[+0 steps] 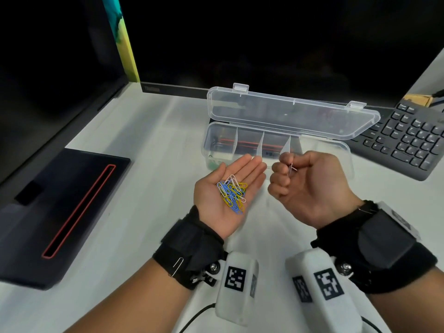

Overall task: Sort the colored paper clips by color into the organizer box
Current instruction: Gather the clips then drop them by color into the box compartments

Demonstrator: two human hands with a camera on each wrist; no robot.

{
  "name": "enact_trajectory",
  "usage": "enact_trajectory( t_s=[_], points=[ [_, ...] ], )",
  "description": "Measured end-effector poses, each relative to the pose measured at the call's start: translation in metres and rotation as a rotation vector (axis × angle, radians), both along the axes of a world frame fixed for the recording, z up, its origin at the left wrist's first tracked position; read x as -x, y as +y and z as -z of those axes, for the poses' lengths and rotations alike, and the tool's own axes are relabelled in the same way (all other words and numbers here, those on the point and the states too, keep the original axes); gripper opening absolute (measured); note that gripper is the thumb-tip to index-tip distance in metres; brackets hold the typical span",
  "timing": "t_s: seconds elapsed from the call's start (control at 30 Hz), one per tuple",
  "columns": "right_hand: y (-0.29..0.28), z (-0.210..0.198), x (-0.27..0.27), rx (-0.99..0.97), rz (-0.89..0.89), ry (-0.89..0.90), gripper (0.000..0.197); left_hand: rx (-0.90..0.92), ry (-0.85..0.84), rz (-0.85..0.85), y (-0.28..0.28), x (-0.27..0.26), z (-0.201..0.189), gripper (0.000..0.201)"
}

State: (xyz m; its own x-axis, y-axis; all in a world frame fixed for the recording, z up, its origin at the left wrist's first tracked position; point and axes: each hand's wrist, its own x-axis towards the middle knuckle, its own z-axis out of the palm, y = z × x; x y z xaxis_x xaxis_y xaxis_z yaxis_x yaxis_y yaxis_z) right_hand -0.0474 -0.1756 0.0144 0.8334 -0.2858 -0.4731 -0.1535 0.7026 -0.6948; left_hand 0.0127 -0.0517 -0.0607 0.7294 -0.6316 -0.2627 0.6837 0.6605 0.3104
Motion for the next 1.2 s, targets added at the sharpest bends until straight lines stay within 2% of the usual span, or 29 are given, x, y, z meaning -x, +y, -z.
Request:
enact_trajectory(
  t_s=[0.07, 0.13, 0.2, 0.3, 0.37, 0.43, 0.53, 0.6, 0.67, 0.77, 0.83, 0.9, 0.97, 1.0, 1.2],
  points=[
    [0.002, 0.003, -0.002, 0.075, -0.056, 0.053, 0.018, -0.02, 0.009, 0.008, -0.001, 0.001, 0.001, 0.05],
    [0.006, 0.0, -0.005, 0.261, -0.148, 0.078, 0.026, -0.041, 0.011, 0.01, -0.002, 0.001, 0.0, 0.048],
    [0.01, -0.004, -0.008, 0.601, -0.243, 0.074, 0.032, -0.052, 0.01, 0.01, -0.002, 0.001, -0.001, 0.046],
    [0.018, -0.008, -0.007, 1.196, -0.384, 0.0, 0.025, -0.07, -0.025, 0.036, -0.001, 0.002, 0.0, 0.05],
    [0.019, -0.004, -0.009, 1.509, -0.483, -0.023, 0.028, -0.101, -0.069, 0.06, -0.001, 0.002, 0.0, 0.054],
    [0.019, 0.002, -0.011, 1.666, -0.547, 0.033, 0.031, -0.114, -0.059, 0.064, -0.001, 0.004, 0.0, 0.053],
    [0.02, 0.009, -0.013, 1.747, -0.544, 0.111, 0.015, -0.086, -0.035, 0.058, -0.002, 0.006, 0.002, 0.048],
    [0.018, 0.012, -0.013, 1.74, -0.511, 0.114, 0.012, -0.089, -0.025, 0.034, -0.002, 0.006, 0.002, 0.046],
    [0.016, 0.01, -0.012, 1.587, -0.47, 0.066, 0.015, -0.081, -0.014, 0.024, -0.002, 0.006, 0.0, 0.046],
    [0.012, 0.006, -0.007, 0.96, -0.311, 0.02, 0.029, -0.037, 0.028, 0.017, -0.003, 0.005, -0.001, 0.044],
    [0.006, 0.006, -0.003, 0.476, -0.272, 0.001, 0.028, -0.029, 0.028, 0.017, -0.003, 0.004, -0.001, 0.044],
    [0.001, 0.011, 0.002, 0.213, -0.278, -0.021, 0.025, -0.03, 0.021, 0.025, -0.002, 0.004, -0.002, 0.044],
    [-0.001, 0.016, 0.005, 0.13, -0.281, -0.006, 0.026, -0.033, 0.026, 0.024, -0.002, 0.005, -0.003, 0.044],
    [0.0, 0.018, 0.005, 0.15, -0.277, 0.011, 0.028, -0.029, 0.029, 0.02, -0.002, 0.006, -0.003, 0.044],
    [0.012, 0.008, 0.003, 0.49, -0.255, -0.004, 0.039, -0.096, 0.046, 0.047, -0.006, 0.009, -0.001, 0.044]
  ],
)
